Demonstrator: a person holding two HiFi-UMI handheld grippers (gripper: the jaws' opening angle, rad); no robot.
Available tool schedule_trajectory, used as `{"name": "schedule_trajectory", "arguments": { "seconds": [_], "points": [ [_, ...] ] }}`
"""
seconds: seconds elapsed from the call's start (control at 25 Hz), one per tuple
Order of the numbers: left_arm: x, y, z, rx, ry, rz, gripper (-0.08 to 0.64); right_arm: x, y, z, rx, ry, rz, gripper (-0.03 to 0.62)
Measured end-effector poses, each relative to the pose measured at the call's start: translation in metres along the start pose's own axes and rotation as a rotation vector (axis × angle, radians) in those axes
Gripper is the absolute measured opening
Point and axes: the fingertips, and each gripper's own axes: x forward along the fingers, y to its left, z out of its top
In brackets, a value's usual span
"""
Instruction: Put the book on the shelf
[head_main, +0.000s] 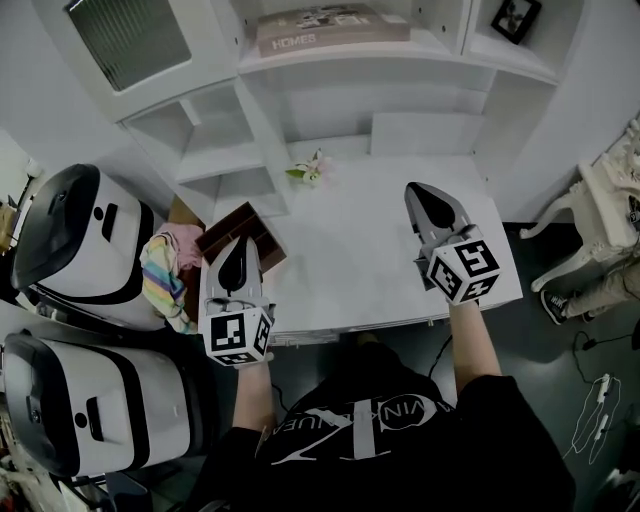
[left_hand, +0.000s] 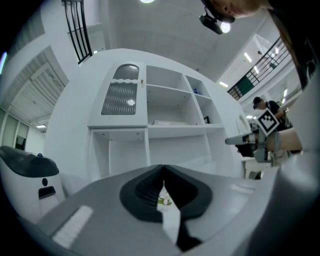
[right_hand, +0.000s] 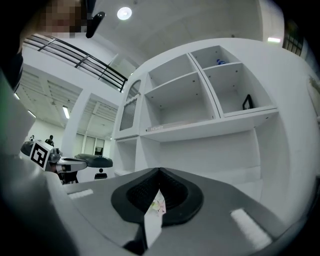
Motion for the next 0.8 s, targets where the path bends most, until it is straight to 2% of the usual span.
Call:
{"name": "schedule_trajectory", "arguments": {
  "seconds": [0.48, 0.8],
  "points": [
    [-0.008, -0.005, -0.015, -0.008, 0.009, 0.026, 0.0, -0.017, -0.007, -0.038, 0.069, 0.037, -0.019, 0.006],
    [-0.008, -0.01, -0.019, -0.016, 0.014, 0.026, 0.0, -0.021, -0.012, -0.048, 0.086, 0.05, -0.023, 0.006]
  ]
}}
